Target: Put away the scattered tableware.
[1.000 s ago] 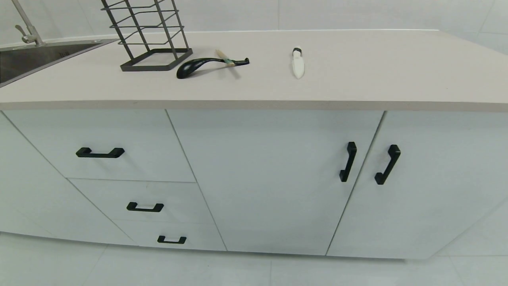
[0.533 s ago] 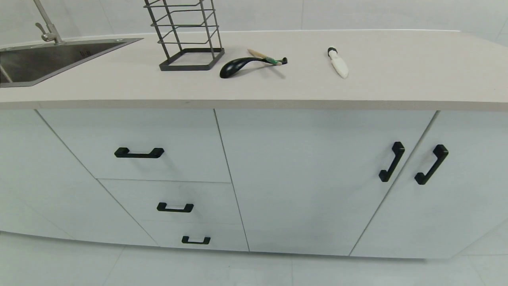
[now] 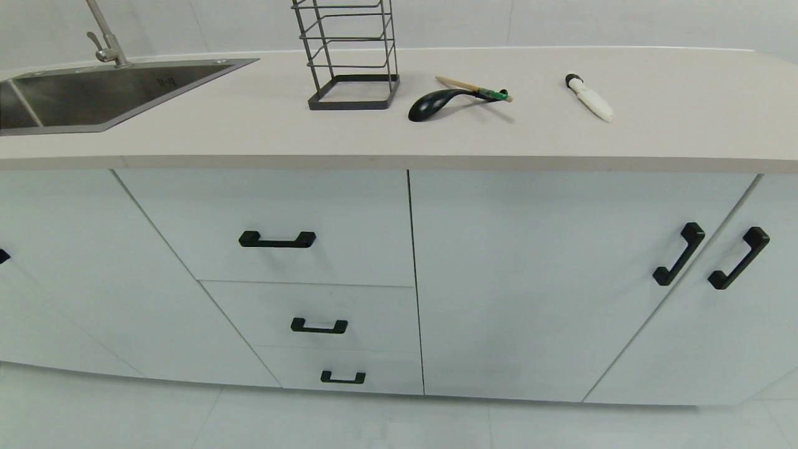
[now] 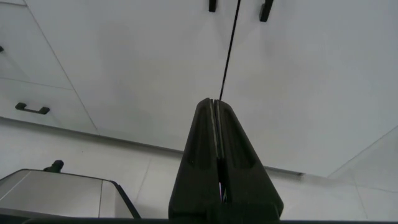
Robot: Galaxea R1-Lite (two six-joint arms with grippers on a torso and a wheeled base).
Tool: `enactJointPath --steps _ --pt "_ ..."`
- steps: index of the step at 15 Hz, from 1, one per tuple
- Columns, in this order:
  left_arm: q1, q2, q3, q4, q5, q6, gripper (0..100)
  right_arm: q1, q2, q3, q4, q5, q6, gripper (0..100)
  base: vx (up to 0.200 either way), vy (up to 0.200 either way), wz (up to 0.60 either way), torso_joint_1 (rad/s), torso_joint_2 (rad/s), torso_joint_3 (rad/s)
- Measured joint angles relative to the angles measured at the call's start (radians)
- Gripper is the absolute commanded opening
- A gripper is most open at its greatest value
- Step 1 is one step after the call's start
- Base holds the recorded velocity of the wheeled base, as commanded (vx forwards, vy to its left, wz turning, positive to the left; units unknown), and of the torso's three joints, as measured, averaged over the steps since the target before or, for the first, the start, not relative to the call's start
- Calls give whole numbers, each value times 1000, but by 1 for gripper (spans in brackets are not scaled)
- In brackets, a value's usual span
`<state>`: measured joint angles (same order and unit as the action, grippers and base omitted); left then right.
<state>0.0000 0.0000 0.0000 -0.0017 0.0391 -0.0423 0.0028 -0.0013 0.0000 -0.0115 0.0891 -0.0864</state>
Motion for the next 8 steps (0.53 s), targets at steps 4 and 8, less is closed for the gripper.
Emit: enactJointPath --steps 4,8 --pt "0 0 0 0 0 0 100 0 0 0 0 0 0 0 0 0 300 1 4 1" --pt "0 0 0 0 0 0 100 0 0 0 0 1 -1 0 0 0 0 0 0 0"
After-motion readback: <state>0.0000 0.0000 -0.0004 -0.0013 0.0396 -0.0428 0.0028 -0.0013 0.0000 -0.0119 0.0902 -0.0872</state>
